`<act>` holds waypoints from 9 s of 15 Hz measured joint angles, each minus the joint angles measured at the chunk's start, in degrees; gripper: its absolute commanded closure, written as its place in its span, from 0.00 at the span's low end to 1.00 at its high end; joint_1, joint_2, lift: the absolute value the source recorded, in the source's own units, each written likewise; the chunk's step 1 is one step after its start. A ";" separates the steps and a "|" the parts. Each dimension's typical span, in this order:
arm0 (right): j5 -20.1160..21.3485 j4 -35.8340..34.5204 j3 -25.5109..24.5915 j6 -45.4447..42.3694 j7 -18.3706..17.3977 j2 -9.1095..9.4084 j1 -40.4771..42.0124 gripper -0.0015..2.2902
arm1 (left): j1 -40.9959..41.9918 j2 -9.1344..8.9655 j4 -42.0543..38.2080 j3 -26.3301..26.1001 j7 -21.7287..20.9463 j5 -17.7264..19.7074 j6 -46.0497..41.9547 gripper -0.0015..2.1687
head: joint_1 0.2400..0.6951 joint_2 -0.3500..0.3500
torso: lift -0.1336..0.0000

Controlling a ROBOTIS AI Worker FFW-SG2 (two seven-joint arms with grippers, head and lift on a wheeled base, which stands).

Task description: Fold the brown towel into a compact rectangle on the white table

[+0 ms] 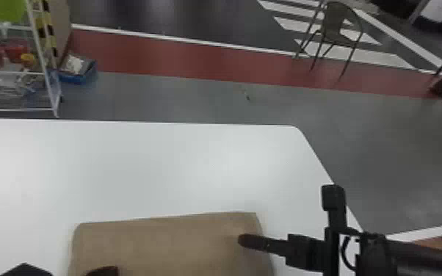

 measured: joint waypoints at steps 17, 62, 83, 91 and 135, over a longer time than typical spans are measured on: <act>3.47 2.26 3.85 -0.01 0.78 -0.52 -0.49 0.30 | -0.51 0.19 -0.47 0.46 -0.18 0.00 1.63 0.99 | 1.00 0.10 | 0.09; 2.92 -5.00 17.14 -0.01 3.49 -1.64 -12.15 0.44 | -13.64 -1.60 2.54 1.98 -4.04 6.83 17.24 0.99 | 1.00 0.35 | 0.09; 10.04 9.10 35.90 -0.01 -0.93 0.52 -17.33 0.43 | -17.98 -2.06 9.24 0.76 -4.31 9.31 13.91 0.99 | 1.00 0.53 | 0.09; 8.67 10.38 38.10 -0.01 -2.46 0.52 -17.58 0.11 | -18.08 -2.11 9.61 0.03 -4.31 9.31 13.91 0.99 | 1.00 0.55 | 0.09; -8.94 7.53 6.90 -8.75 6.65 0.52 0.10 0.88 | -13.08 -2.89 -4.13 22.09 -8.62 15.82 15.49 0.99 | 1.00 0.58 | 0.09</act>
